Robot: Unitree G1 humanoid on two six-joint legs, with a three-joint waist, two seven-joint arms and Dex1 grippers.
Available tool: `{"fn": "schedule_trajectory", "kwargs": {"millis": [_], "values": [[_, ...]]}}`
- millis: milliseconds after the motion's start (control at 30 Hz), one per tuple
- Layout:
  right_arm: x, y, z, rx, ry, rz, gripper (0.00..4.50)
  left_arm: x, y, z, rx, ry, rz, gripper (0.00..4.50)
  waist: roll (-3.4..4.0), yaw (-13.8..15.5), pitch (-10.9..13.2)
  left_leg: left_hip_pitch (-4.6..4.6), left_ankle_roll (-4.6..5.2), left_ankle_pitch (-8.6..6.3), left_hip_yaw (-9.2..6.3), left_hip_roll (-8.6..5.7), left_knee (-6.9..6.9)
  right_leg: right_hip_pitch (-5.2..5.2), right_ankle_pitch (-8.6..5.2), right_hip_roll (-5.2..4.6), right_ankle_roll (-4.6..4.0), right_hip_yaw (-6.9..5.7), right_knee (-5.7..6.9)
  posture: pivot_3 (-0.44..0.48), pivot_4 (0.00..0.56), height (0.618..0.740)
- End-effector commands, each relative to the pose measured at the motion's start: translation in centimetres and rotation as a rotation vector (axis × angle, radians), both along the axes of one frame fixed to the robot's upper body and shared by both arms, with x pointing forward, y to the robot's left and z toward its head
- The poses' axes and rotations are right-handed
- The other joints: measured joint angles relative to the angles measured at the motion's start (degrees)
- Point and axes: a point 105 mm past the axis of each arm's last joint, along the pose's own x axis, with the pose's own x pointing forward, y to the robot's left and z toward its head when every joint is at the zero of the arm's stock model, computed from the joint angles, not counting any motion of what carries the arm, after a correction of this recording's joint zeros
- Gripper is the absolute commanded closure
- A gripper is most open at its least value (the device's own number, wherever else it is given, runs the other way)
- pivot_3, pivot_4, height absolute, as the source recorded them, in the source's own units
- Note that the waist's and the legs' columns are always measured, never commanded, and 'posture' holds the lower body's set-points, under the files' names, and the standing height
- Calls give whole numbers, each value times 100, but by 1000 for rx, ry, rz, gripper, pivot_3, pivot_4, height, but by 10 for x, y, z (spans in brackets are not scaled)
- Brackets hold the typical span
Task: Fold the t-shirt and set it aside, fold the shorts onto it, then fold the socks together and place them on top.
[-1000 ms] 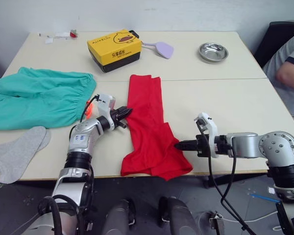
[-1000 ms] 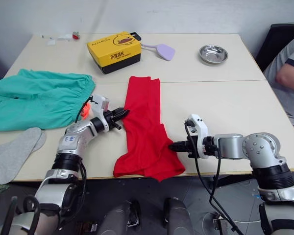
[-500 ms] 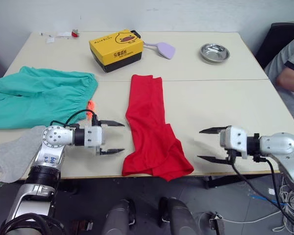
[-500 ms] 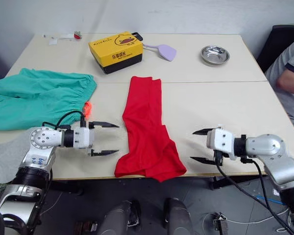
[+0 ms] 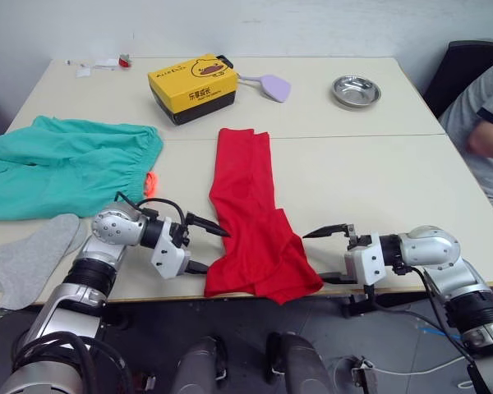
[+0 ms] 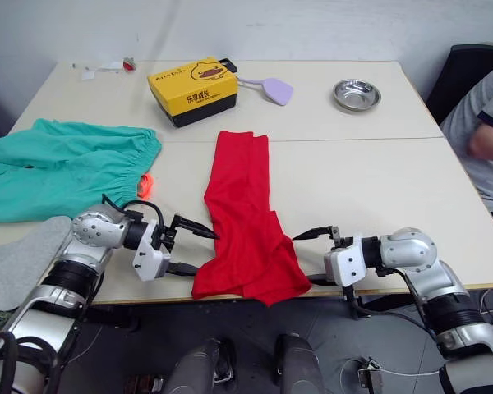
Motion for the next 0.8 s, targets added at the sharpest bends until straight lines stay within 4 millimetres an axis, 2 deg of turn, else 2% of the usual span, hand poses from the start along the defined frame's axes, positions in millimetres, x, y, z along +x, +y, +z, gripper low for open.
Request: {"fn": "schedule_trajectory", "kwargs": {"millis": [33, 167, 267, 433, 600, 667, 800], "values": [[-10, 11, -8, -13, 9, 75, 0, -14, -7, -14, 41, 41, -89, 21, 0, 0, 0, 0, 4, 1, 0, 0, 1, 1, 0, 0, 0, 0, 0, 0, 150, 740], [-12, 21, -9, 5, -19, 109, 0, -22, -9, -20, 46, 63, -130, 21, 1, -14, 0, 4, 8, 2, 0, 0, 0, 4, -1, 1, -1, 0, 0, 0, 150, 740], [-16, 25, -10, 15, -12, 129, 902, -26, -10, -25, 50, 79, -144, 680, 2, -12, 0, 6, 8, 2, 0, 1, 1, 5, -2, 1, -2, 0, 0, 0, 150, 740], [-19, 25, -12, 13, -2, 134, 2579, -38, -13, -42, 84, 150, -175, 2261, 4, -3, 1, 6, 11, 1, 0, 0, 2, 6, -2, -2, -2, 0, 0, 0, 150, 740], [-23, 26, -12, 22, 3, 135, 4335, -35, -12, -42, 68, 159, -148, 3920, 15, 4, -3, 6, 5, -7, -3, -3, 5, 10, -2, -8, -2, -1, -1, 0, 150, 740], [-26, 22, -11, 24, 10, 128, 4500, -35, -10, -42, 61, 170, -132, 4472, 32, 3, -13, 8, 3, -11, -3, -4, 5, 11, -2, -8, -2, 0, -2, 0, 150, 740], [-37, 16, -8, 33, 38, 120, 4500, -40, -3, -37, 35, 216, -98, 4472, 52, -27, -11, 10, 12, -5, -2, -1, 0, 10, -5, -5, -3, 0, -1, 0, 150, 740]]}}
